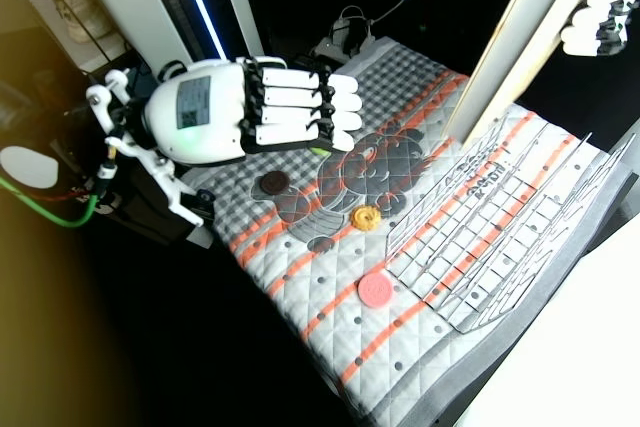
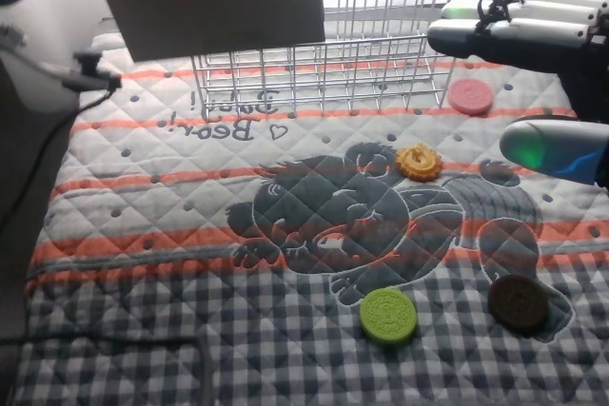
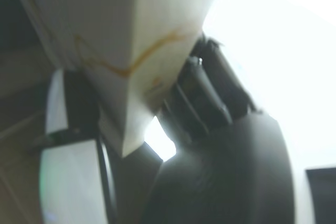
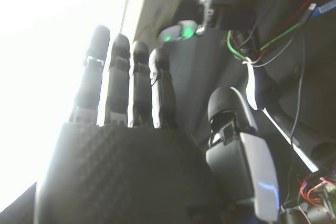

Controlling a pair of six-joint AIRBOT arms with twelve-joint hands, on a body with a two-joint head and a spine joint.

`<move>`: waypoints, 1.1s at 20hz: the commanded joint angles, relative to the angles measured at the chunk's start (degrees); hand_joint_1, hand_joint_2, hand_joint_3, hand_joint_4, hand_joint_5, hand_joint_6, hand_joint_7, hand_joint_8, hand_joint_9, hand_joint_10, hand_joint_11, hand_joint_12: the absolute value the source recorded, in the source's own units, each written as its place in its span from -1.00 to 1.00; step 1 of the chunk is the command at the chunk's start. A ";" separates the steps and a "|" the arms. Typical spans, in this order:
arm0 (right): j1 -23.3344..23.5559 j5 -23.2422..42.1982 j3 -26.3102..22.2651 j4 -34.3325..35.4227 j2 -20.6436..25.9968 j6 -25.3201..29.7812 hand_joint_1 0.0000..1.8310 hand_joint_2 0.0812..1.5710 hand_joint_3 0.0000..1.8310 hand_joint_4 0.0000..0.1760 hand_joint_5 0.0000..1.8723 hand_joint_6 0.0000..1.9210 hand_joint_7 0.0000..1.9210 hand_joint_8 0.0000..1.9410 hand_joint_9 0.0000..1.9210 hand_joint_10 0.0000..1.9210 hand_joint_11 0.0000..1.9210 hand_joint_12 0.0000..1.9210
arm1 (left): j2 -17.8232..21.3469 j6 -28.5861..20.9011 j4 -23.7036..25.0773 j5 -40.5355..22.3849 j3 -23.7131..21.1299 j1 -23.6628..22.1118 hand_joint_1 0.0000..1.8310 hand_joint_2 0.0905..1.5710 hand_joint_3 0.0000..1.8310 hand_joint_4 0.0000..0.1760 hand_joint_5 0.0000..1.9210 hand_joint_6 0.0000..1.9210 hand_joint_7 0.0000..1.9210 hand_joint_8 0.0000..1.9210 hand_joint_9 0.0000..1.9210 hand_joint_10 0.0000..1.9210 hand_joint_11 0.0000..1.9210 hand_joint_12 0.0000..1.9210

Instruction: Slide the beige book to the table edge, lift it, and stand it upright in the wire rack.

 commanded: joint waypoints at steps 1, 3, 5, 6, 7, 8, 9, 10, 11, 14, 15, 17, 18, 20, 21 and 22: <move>0.45 6.87 0.27 1.97 -0.36 0.10 -1.00 0.72 -1.00 -1.00 -0.65 -1.00 -0.70 -1.00 -0.71 -1.00 -0.83 -0.45 | 0.07 -1.15 -0.49 -5.93 0.57 -1.12 0.52 0.33 -1.00 -1.00 0.03 -0.09 0.15 -0.25 0.04 0.17 -0.07 0.10; 0.44 6.87 0.36 1.97 -0.42 0.10 -1.00 0.72 -1.00 -1.00 -0.65 -1.00 -0.72 -1.00 -0.72 -0.99 -0.80 -0.51 | -0.19 -1.15 0.01 -5.27 1.09 -2.56 0.52 0.33 -1.00 -1.00 0.04 -0.09 0.13 -0.24 0.06 0.15 -0.02 0.01; 0.35 6.87 0.50 1.97 -0.65 0.10 -1.00 0.73 -0.99 -1.00 -0.64 -1.00 -0.71 -0.99 -0.72 -1.00 -0.80 -0.52 | -0.63 -1.10 0.45 -4.36 1.84 -4.02 0.62 0.40 -1.00 -1.00 -0.10 0.08 0.01 -0.18 0.01 0.08 -0.25 0.63; 0.35 6.87 0.57 1.97 -0.80 0.10 -1.00 0.74 -0.99 -1.00 -0.64 -1.00 -0.72 -1.00 -0.72 -1.00 -0.80 -0.52 | -0.84 -0.87 0.69 -3.82 2.14 -4.60 0.54 0.34 -1.00 -1.00 -0.01 0.01 0.11 -0.27 0.07 0.11 -0.08 0.21; 0.34 6.87 0.62 1.97 -0.90 0.11 -1.00 0.74 -0.99 -1.00 -0.64 -1.00 -0.72 -1.00 -0.72 -1.00 -0.81 -0.52 | -1.00 -0.46 0.76 -3.36 2.32 -4.99 0.53 0.31 -1.00 -1.00 0.04 -0.08 0.19 -0.37 0.10 0.10 -0.01 0.06; 0.34 6.87 0.71 1.97 -1.02 0.11 -1.00 0.75 -0.99 -1.00 -0.64 -1.00 -0.71 -0.99 -0.72 -1.00 -0.80 -0.52 | -1.25 0.31 0.76 -2.76 2.52 -5.46 0.53 0.30 -1.00 -1.00 0.06 -0.13 0.21 -0.42 0.12 0.08 0.03 0.01; 0.34 6.87 0.85 1.97 -1.21 0.11 -1.00 0.75 -0.99 -1.00 -0.64 -1.00 -0.70 -0.99 -0.72 -1.00 -0.81 -0.52 | -1.96 0.98 0.72 -1.75 3.25 -6.01 0.53 0.29 -1.00 -1.00 0.08 -0.16 0.23 -0.44 0.13 0.07 0.04 0.00; 0.31 6.87 0.93 1.96 -1.32 0.11 -1.00 0.75 -0.99 -1.00 -0.64 -1.00 -0.70 -0.99 -0.72 -1.00 -0.81 -0.53 | -2.53 0.99 0.66 -1.11 3.84 -6.21 0.53 0.29 -1.00 -1.00 0.08 -0.19 0.22 -0.42 0.14 0.06 0.06 0.01; 0.29 6.87 1.02 1.96 -1.45 0.11 -1.00 0.76 -0.99 -1.00 -0.64 -1.00 -0.70 -0.99 -0.71 -1.00 -0.80 -0.52 | -2.95 0.99 0.52 -0.66 4.36 -6.24 0.53 0.30 -1.00 -1.00 0.07 -0.18 0.21 -0.39 0.14 0.05 0.06 -0.05; 0.29 6.88 1.40 1.95 -2.04 0.11 -1.00 0.77 -1.00 -1.00 -0.62 -1.00 -0.66 -1.00 -0.66 -1.00 -0.77 -0.48 | -4.23 0.98 0.21 0.69 5.68 -5.94 0.64 0.30 -1.00 -1.00 0.11 -0.26 0.19 -0.45 0.18 -0.14 -0.14 0.55; 0.29 6.88 1.49 1.91 -2.15 0.11 -1.00 0.77 -1.00 -1.00 -0.62 -1.00 -0.67 -1.00 -0.66 -1.00 -0.76 -0.47 | -4.86 0.98 0.11 0.91 6.26 -5.96 0.64 0.30 -1.00 -1.00 0.11 -0.26 0.19 -0.45 0.16 -0.12 -0.11 0.55; 0.29 6.88 1.64 1.79 -2.35 0.11 -1.00 0.76 -1.00 -1.00 -0.63 -1.00 -0.67 -1.00 -0.65 -1.00 -0.76 -0.47 | -5.56 0.94 0.05 1.31 6.91 -6.08 0.53 0.31 -1.00 -1.00 0.10 -0.18 0.16 -0.32 0.09 0.11 -0.01 0.06; 0.29 6.88 1.75 1.78 -2.51 0.11 -1.00 0.76 -1.00 -1.00 -0.64 -1.00 -0.67 -1.00 -0.66 -1.00 -0.76 -0.47 | -5.71 0.94 0.07 1.47 7.11 -6.10 0.52 0.32 -1.00 -1.00 0.09 -0.17 0.14 -0.28 0.06 0.16 -0.01 0.06; 0.29 6.88 1.81 1.71 -2.70 0.12 -1.00 0.75 -1.00 -1.00 -0.64 -1.00 -0.68 -1.00 -0.66 -1.00 -0.77 -0.48 | -6.04 0.95 0.14 1.38 7.47 -6.14 0.61 0.31 -1.00 -1.00 0.12 -0.24 0.17 -0.36 0.07 0.04 -0.11 0.47; 0.26 6.88 1.80 1.59 -2.74 0.13 -1.00 0.75 -1.00 -1.00 -0.64 -1.00 -0.67 -0.99 -0.66 -1.00 -0.78 -0.48 | -6.08 0.95 0.17 1.09 7.44 -6.04 0.63 0.32 -1.00 -1.00 0.11 -0.23 0.16 -0.35 0.06 0.03 -0.16 0.56; 0.22 6.88 1.80 1.53 -2.75 0.18 -1.00 0.74 -1.00 -1.00 -0.63 -1.00 -0.66 -0.99 -0.65 -1.00 -0.76 -0.47 | -6.09 0.94 0.23 0.66 7.35 -5.84 0.54 0.32 -1.00 -1.00 0.09 -0.18 0.18 -0.36 0.05 0.17 -0.10 0.28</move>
